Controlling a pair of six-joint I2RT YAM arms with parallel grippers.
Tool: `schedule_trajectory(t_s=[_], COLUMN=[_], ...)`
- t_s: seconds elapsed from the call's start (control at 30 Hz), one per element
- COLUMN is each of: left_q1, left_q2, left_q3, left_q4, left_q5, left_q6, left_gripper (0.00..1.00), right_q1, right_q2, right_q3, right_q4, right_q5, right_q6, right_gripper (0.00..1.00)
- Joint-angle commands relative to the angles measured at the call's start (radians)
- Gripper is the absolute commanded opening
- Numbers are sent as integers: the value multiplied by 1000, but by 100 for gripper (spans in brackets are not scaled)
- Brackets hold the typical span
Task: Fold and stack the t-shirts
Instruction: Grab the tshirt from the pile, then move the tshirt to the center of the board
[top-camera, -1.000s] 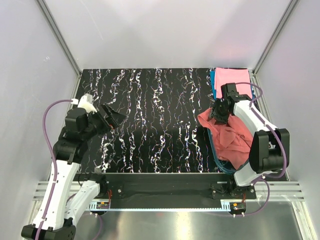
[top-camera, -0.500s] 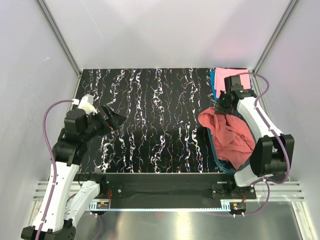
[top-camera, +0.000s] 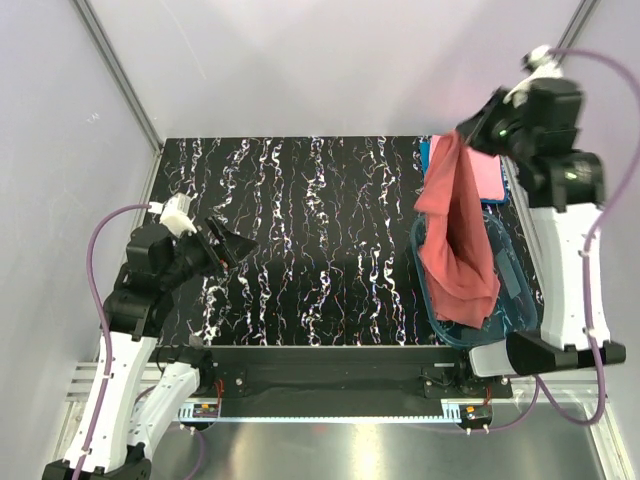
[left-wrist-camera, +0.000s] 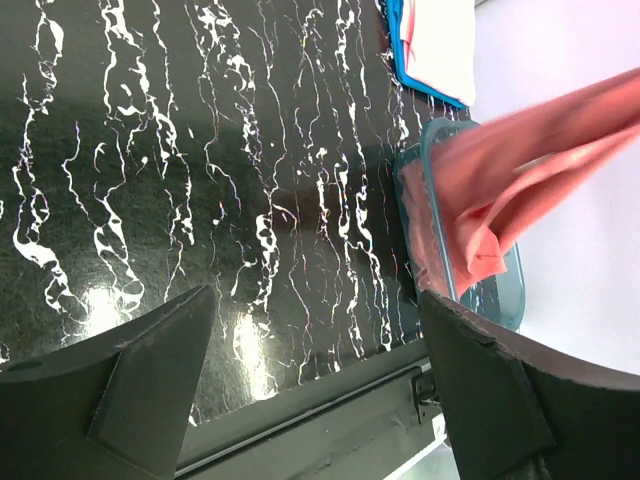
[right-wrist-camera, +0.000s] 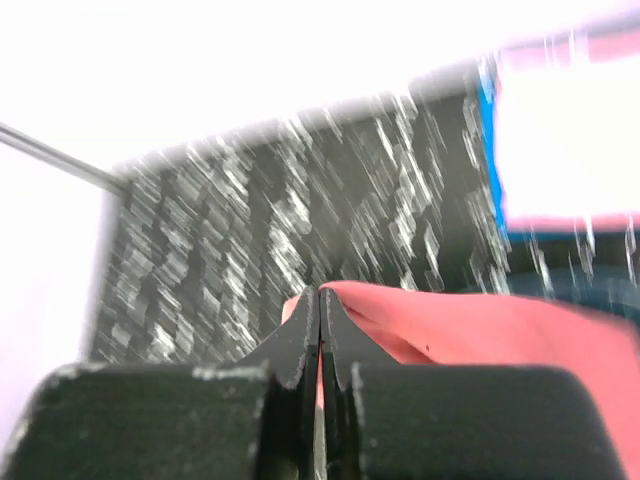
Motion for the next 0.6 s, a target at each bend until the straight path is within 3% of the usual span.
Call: schedule_trajectory(t_s=[0.0,0.07,0.17,0.4,0.57], left_q1=[-6,-6,-6,-6,-6], left_q2=[-9,-7,-7,-150,-211], left_q3=[44,61,84,138,141], left_q4=[12,1,-11,-25,-34], left_q5=[42,50,46,-169,-218], left_q6=[7,7,4,-33,-56], left_gripper=[88,88,88,88,87], right_q1=[-3,-3,-3,14,144], right_q2=[-6,53,104,129,400], right_q3=[353,575,708,517,679], right_q4=[35,58,188,863,908], right_q5=[-59,-105,-204,-427,-472], right_q6=[15,32,141,685,817], right_gripper=[0,0,0,0,0])
